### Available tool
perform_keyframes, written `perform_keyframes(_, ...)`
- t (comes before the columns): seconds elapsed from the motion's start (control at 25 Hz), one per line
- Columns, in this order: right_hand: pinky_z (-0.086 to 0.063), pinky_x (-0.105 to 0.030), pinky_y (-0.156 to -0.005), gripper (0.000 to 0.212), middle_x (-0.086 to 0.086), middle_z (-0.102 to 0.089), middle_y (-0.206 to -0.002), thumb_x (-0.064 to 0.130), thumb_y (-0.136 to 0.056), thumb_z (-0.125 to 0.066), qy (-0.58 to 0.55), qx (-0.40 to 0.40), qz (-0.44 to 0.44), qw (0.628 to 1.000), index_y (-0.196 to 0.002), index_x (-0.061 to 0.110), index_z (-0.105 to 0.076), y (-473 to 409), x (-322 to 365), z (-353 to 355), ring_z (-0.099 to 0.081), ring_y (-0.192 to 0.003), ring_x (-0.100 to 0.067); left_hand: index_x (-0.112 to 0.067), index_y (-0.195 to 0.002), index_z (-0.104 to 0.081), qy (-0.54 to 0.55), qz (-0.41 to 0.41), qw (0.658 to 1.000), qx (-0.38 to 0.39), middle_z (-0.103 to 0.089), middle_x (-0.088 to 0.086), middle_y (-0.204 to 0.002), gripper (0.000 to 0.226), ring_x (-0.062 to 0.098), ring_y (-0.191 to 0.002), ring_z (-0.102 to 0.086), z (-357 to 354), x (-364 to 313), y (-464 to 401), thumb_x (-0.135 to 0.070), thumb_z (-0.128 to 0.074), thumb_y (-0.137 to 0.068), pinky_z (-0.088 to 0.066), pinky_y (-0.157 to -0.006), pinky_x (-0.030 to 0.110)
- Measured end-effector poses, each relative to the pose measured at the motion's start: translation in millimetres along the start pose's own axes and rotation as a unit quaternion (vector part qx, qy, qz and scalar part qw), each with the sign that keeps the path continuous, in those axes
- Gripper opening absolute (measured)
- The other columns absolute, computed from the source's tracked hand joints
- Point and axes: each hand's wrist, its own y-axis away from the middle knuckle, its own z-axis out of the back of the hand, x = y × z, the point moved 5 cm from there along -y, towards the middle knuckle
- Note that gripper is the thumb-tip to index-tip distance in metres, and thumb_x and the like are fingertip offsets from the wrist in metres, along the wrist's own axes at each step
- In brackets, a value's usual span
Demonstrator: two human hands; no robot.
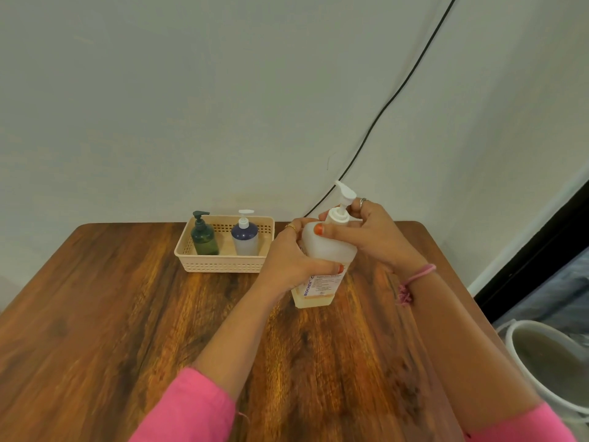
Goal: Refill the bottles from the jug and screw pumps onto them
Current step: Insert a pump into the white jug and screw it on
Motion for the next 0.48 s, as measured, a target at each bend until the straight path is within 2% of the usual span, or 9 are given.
perform_keyframes(0.12,-0.056,-0.023,-0.067,0.052,0.001,-0.072,-0.100,0.022,-0.072,-0.078,-0.011,0.022,-0.019,1.000,-0.117,0.007,-0.057,1.9,-0.2,-0.2,-0.071,-0.086,-0.011,-0.030,-0.120,-0.050,-0.007,-0.004,1.000,0.001,-0.062,-0.006,-0.112,0.078,0.012,-0.100,-0.063,0.1,0.6,0.2,-0.022,-0.091,-0.054,-0.059,-0.081,0.035)
perform_keyframes(0.2,-0.056,-0.027,-0.075,0.055,-0.005,-0.071,-0.109,0.016,-0.076,-0.072,-0.042,0.079,-0.030,0.996,-0.127,0.015,-0.052,6.1,0.7,2.5,-0.070,-0.095,-0.016,-0.031,-0.119,-0.049,-0.004,0.001,1.000,0.000,-0.062,-0.006,-0.114,0.077,0.012,-0.101,-0.062,-0.3,1.3,0.2,-0.021,-0.090,-0.054,-0.058,-0.082,0.036)
perform_keyframes(0.28,-0.056,-0.033,-0.081,0.052,-0.008,-0.071,-0.110,0.012,-0.078,-0.069,-0.061,0.093,-0.018,0.994,-0.128,0.013,-0.054,7.6,1.8,6.5,-0.068,-0.101,-0.022,-0.031,-0.118,-0.050,0.006,0.004,1.000,-0.001,-0.062,-0.006,-0.114,0.077,0.012,-0.101,-0.062,-0.6,1.4,-0.5,-0.019,-0.091,-0.054,-0.058,-0.082,0.037)
perform_keyframes(0.4,-0.056,-0.046,-0.083,0.056,-0.011,-0.073,-0.101,0.019,-0.066,-0.078,-0.060,0.032,-0.009,0.998,-0.115,0.002,-0.058,4.5,-3.0,8.3,-0.070,-0.096,-0.027,-0.029,-0.120,-0.051,0.002,-0.001,1.000,-0.001,-0.062,-0.005,-0.113,0.079,0.012,-0.100,-0.062,-2.4,0.5,-2.0,-0.019,-0.091,-0.053,-0.059,-0.080,0.035)
perform_keyframes(0.48,-0.057,-0.046,-0.079,0.062,-0.009,-0.074,-0.096,0.024,-0.059,-0.082,-0.048,-0.010,-0.008,0.999,-0.109,0.001,-0.054,4.1,-3.5,6.2,-0.071,-0.091,-0.026,-0.029,-0.121,-0.051,-0.007,-0.008,1.000,-0.006,-0.062,-0.005,-0.113,0.079,0.012,-0.100,-0.062,-2.9,0.3,-2.0,-0.020,-0.091,-0.053,-0.059,-0.079,0.034)
